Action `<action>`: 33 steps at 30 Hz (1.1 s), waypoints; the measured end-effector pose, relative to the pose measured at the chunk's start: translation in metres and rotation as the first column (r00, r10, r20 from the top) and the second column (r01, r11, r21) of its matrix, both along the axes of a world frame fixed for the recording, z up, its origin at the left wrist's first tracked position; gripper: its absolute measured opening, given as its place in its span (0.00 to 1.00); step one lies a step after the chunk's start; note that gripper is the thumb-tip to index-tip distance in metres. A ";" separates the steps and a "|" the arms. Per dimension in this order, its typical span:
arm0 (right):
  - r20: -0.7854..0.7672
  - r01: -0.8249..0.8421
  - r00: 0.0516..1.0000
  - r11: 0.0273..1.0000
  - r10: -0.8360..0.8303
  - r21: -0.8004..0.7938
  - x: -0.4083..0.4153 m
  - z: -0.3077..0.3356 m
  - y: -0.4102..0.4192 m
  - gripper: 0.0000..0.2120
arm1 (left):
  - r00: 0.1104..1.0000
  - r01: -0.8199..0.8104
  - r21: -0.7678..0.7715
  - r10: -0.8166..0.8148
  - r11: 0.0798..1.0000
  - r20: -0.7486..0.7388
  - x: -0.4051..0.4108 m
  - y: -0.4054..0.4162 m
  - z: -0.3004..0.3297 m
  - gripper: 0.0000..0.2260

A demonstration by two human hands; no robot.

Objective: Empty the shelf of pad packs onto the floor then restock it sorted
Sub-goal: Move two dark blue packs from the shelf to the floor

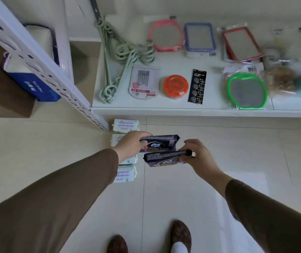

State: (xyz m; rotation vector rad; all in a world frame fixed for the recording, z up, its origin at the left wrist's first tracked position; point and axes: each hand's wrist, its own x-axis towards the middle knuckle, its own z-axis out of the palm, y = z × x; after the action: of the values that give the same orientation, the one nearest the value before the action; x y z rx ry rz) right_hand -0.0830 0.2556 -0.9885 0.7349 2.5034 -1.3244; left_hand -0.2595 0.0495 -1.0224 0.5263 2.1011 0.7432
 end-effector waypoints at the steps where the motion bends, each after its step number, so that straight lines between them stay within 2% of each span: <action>1: 0.002 -0.007 1.000 1.000 0.007 0.015 -0.003 -0.018 0.002 0.07 | 1.000 0.006 0.000 -0.006 1.000 0.004 -0.001 0.002 -0.015 0.16; 9: 0.042 -0.028 0.999 0.998 0.026 0.048 -0.036 -0.128 0.008 0.05 | 0.998 0.045 -0.005 -0.045 0.999 -0.048 -0.019 0.032 -0.107 0.16; 15: -0.010 0.018 1.000 1.000 -0.017 0.024 -0.068 -0.188 0.017 0.06 | 0.986 0.087 -0.009 -0.088 0.996 -0.142 -0.040 0.046 -0.147 0.16; 20: -0.085 0.097 0.992 0.994 -0.094 0.039 -0.093 -0.215 0.019 0.06 | 0.962 0.106 -0.022 -0.109 0.994 -0.252 -0.060 0.058 -0.166 0.15; 26: -0.150 0.171 0.975 0.985 -0.165 0.027 -0.117 -0.242 0.022 0.07 | 0.874 0.231 -0.140 -0.268 0.963 -0.405 -0.090 0.067 -0.179 0.16; 29: -0.165 0.180 0.971 0.983 -0.175 0.017 -0.125 -0.252 0.023 0.08 | 0.844 0.250 -0.192 -0.311 0.949 -0.438 -0.099 0.071 -0.181 0.16; 33: -0.146 0.187 0.972 0.982 -0.184 0.001 -0.130 -0.260 0.021 0.09 | 0.845 0.274 -0.240 -0.352 0.931 -0.402 -0.112 0.068 -0.196 0.16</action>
State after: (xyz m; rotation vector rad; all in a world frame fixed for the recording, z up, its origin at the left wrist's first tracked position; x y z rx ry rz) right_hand -0.2134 0.2767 -1.2481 0.9273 2.6130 -1.4722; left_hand -0.3711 0.1175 -1.2182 0.9884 2.3767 0.2561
